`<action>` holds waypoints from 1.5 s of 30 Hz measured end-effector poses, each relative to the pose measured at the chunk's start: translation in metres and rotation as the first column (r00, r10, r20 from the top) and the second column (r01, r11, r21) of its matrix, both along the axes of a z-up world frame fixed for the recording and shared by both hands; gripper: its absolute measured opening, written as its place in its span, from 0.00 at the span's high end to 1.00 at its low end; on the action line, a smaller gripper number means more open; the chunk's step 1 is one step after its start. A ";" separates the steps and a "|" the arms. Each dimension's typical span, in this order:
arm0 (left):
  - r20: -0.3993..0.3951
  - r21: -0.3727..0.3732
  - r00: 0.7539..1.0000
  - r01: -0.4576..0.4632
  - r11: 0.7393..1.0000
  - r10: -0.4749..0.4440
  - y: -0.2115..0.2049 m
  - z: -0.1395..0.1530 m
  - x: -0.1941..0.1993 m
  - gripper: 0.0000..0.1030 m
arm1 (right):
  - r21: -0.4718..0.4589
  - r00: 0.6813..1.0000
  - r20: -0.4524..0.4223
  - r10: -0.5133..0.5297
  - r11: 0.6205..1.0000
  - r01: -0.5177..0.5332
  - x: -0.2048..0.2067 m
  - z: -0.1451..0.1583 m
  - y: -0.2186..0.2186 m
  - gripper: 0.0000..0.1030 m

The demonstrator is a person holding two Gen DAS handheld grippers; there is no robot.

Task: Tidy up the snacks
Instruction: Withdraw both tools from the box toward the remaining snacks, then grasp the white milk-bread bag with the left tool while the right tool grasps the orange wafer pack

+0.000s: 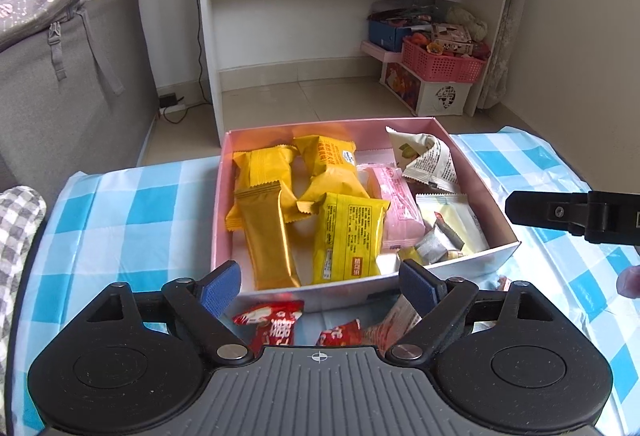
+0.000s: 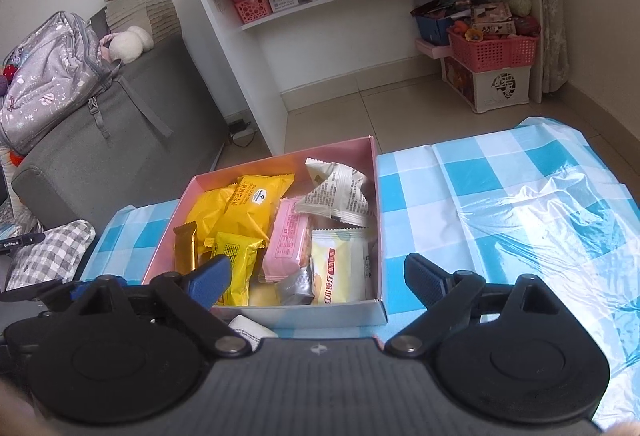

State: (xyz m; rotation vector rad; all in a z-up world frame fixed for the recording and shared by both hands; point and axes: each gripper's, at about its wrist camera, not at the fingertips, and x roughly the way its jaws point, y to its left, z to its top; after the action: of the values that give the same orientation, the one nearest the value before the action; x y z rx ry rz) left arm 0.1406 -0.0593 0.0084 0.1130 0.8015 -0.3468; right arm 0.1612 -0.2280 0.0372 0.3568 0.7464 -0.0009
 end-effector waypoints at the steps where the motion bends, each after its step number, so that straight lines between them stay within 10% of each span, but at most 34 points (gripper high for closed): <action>1: 0.001 0.002 1.000 -0.005 1.000 0.005 0.004 0.001 -0.005 0.10 | -0.007 1.000 0.000 0.003 1.000 -0.003 -0.002 0.001 0.000 0.07; 23: -0.011 0.054 0.994 -0.105 0.993 0.106 0.072 -0.034 -0.059 0.04 | -0.223 0.989 -0.085 0.118 0.965 -0.135 -0.055 -0.021 0.017 0.00; 33: -0.106 0.009 0.936 -0.336 0.942 0.335 0.089 -0.043 -0.031 0.04 | -0.219 0.990 -0.129 0.058 0.972 -0.085 -0.054 -0.035 0.003 0.00; 45: -0.173 0.080 0.938 -0.291 0.953 0.301 0.058 -0.071 -0.013 0.06 | -0.225 0.984 -0.165 0.071 0.968 -0.108 -0.043 -0.051 0.007 0.00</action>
State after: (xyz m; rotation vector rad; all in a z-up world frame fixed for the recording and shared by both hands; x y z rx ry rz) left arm 0.1272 -0.0015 -0.0628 0.0086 0.9965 -0.0495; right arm 0.1183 -0.2205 -0.0138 0.0985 0.9068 -0.0314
